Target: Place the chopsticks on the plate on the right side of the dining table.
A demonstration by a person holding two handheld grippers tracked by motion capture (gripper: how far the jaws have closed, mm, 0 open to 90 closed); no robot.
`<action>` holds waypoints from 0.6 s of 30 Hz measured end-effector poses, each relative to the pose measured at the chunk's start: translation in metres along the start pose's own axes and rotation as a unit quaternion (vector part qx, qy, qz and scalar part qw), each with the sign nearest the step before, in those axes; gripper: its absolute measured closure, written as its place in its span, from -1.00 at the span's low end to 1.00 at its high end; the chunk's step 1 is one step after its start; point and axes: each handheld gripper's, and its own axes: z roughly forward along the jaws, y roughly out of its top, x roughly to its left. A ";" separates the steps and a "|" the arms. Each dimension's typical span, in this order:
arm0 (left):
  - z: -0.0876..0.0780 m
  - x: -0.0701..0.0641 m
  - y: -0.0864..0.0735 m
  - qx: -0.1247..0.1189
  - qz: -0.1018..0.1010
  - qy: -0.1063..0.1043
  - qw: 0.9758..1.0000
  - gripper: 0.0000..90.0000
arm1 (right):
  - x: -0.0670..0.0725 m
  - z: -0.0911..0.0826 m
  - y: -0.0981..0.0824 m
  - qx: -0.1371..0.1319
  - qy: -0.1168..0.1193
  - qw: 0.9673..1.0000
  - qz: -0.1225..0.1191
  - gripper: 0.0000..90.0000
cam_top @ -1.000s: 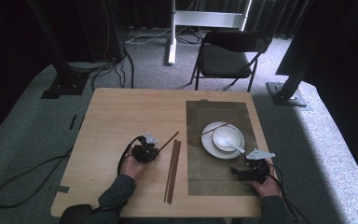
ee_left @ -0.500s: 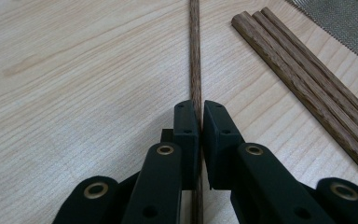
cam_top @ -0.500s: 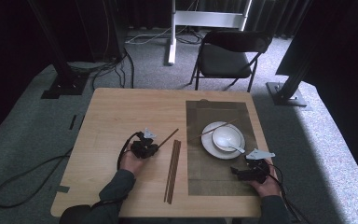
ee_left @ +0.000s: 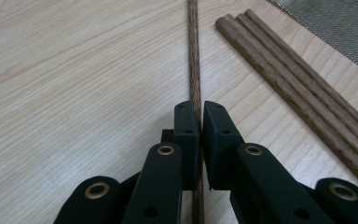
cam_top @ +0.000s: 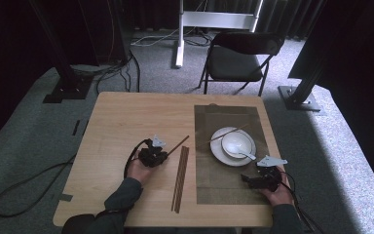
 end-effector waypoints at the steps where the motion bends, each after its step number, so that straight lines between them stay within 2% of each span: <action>1: 0.000 -0.001 0.000 -0.002 0.001 0.000 1.000 0.89 | 0.000 0.000 0.000 0.000 0.000 1.000 0.000 -0.72; 18: -0.009 0.000 0.016 -0.020 0.013 0.009 1.000 0.89 | 0.000 0.000 0.000 0.000 0.000 1.000 0.001 -0.72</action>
